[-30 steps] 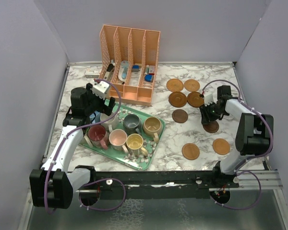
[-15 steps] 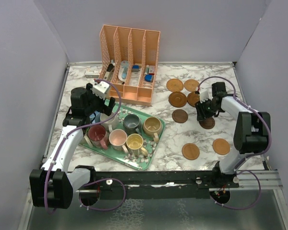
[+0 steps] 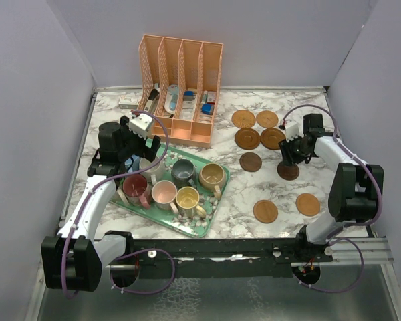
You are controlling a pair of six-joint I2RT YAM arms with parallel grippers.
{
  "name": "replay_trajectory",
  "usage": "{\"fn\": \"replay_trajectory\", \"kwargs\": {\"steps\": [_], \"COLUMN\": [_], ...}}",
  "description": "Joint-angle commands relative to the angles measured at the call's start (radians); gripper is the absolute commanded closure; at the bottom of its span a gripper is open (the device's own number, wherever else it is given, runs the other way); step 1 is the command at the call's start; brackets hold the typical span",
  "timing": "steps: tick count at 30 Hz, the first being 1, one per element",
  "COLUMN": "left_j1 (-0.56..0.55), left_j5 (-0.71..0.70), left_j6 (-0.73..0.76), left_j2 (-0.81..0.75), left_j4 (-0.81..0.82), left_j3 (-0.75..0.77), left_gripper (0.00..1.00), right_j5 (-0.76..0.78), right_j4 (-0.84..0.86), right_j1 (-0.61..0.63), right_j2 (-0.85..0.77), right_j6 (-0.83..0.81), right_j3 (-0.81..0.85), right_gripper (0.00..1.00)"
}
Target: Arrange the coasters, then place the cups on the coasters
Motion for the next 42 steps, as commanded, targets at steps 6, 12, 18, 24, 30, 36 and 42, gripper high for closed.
{"fn": "replay_trajectory", "kwargs": {"steps": [6, 12, 18, 24, 30, 36, 42], "left_j1": [-0.005, -0.005, -0.005, -0.005, -0.005, -0.005, -0.005], "left_j5": [0.035, 0.036, 0.036, 0.036, 0.036, 0.033, 0.034], "left_j6": [0.010, 0.010, 0.010, 0.011, 0.012, 0.013, 0.012], "left_j2": [-0.014, -0.015, -0.014, -0.012, -0.011, -0.011, -0.009], "left_j4": [0.011, 0.011, 0.012, 0.011, 0.012, 0.011, 0.011], "left_j3": [-0.006, -0.006, -0.005, -0.006, -0.006, -0.006, -0.006], "left_gripper": [0.01, 0.01, 0.01, 0.01, 0.01, 0.01, 0.01], "right_j5": [0.032, 0.008, -0.001, -0.022, -0.023, -0.028, -0.046], "right_j4": [0.030, 0.040, 0.045, 0.046, 0.051, 0.053, 0.043], "right_j1": [-0.010, -0.010, -0.009, 0.001, 0.025, 0.056, 0.097], "right_j2": [0.068, 0.096, 0.128, 0.148, 0.159, 0.172, 0.187], "right_j6": [-0.045, -0.044, -0.041, -0.031, -0.021, -0.012, -0.004], "right_j3": [-0.033, -0.039, -0.032, -0.024, -0.025, -0.017, -0.002], "right_gripper": [0.55, 0.49, 0.43, 0.37, 0.34, 0.34, 0.36]}}
